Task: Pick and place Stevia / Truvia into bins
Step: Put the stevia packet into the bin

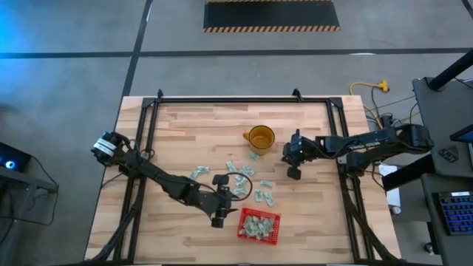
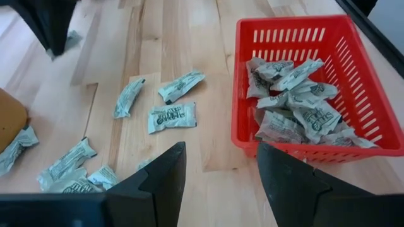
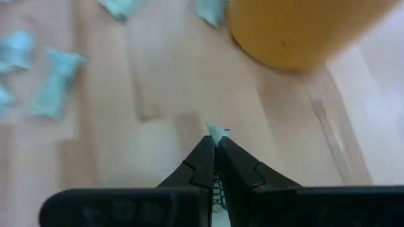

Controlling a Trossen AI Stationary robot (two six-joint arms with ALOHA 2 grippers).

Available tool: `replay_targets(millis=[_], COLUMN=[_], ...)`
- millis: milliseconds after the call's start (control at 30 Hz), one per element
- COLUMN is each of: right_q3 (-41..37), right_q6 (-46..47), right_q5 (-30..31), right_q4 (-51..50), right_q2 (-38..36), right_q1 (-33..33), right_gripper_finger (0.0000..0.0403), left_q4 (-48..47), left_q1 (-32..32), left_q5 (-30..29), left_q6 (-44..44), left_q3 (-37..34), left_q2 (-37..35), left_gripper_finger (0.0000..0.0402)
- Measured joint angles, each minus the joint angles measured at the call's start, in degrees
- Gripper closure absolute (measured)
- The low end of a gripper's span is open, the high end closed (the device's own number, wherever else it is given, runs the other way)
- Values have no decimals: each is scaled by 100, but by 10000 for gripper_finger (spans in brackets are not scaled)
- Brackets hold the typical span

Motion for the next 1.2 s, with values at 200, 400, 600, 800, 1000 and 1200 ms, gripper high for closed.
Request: replay_targets(millis=[200,400,600,800,1000,1200], right_q3=[170,269,269,271,493,947], right_q6=[40,51,-290,-762,-873,-983], right_q5=[-115,-116,-136,-136,-135,-589], right_q4=[-43,365,1637,2962,3319,3276], right_q2=[-596,-1025,-941,-395,400,1320], right_q1=[752,1768,2770,3393,3536,3533], right_gripper_finger=[393,394,394,394,394,394], left_q4=[-138,-535,-654,-688,-1161,-1417], left_q1=[0,0,0,-2,-2,-4], left_q5=[1,-1,-7,-13,-21,-22], left_q6=[-115,-421,-586,-872,-1369,-1644], left_q3=[-29,-37,-79,-260,-334,-341], left_q2=[0,0,0,0,0,-9], left_gripper_finger=[224,224,224,224,224,224])
